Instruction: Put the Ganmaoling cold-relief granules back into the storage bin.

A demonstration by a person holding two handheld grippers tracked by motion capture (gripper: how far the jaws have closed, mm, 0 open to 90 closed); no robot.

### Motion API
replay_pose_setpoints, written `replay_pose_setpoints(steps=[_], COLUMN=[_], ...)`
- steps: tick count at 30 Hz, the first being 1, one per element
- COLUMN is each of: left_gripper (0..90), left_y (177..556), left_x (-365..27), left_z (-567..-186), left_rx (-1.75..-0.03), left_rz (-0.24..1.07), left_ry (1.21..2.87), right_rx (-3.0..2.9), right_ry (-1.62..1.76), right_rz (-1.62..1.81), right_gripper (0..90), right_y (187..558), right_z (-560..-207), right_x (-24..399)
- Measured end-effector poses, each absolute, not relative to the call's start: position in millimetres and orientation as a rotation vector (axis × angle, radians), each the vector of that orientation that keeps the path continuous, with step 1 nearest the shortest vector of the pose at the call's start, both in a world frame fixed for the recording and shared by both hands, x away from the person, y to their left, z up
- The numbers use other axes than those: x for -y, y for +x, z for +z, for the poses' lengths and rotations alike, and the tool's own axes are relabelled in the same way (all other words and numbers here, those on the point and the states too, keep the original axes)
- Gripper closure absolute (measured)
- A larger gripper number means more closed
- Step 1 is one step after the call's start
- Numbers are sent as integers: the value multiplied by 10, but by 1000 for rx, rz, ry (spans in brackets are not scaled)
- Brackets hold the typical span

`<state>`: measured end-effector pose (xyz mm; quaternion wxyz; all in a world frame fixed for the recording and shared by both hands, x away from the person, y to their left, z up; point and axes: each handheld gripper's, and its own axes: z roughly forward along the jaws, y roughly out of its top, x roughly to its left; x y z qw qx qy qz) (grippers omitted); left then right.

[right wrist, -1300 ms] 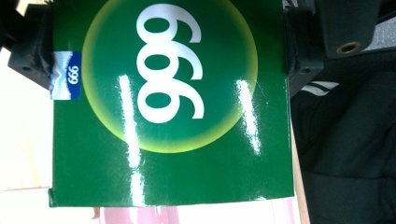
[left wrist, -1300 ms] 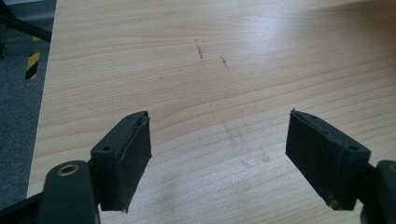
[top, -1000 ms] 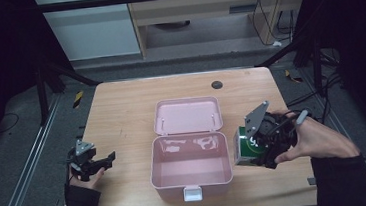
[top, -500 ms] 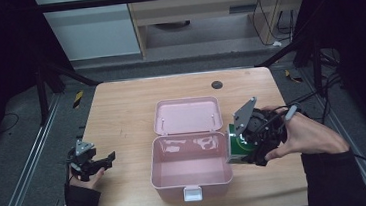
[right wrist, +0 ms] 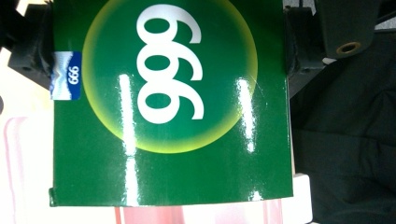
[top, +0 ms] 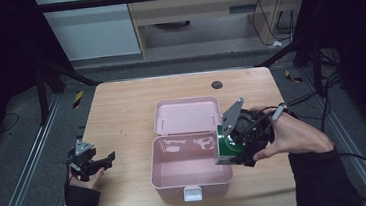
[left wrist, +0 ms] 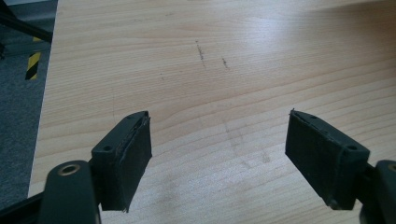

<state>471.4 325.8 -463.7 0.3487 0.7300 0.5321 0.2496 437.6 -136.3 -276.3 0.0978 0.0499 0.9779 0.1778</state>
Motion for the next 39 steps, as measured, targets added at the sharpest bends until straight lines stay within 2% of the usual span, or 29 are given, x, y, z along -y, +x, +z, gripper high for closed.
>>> replay_pose_setpoints(steps=[39], left_gripper=[221], left_y=[4713], left_x=[-3264], left_z=[-4630], left_rx=[-1376], left_rz=[651], left_ry=[1893], right_rx=[-2899], right_ry=[97], right_rz=[609], right_gripper=[158], right_y=[4500], right_z=[-2990], right_x=[977])
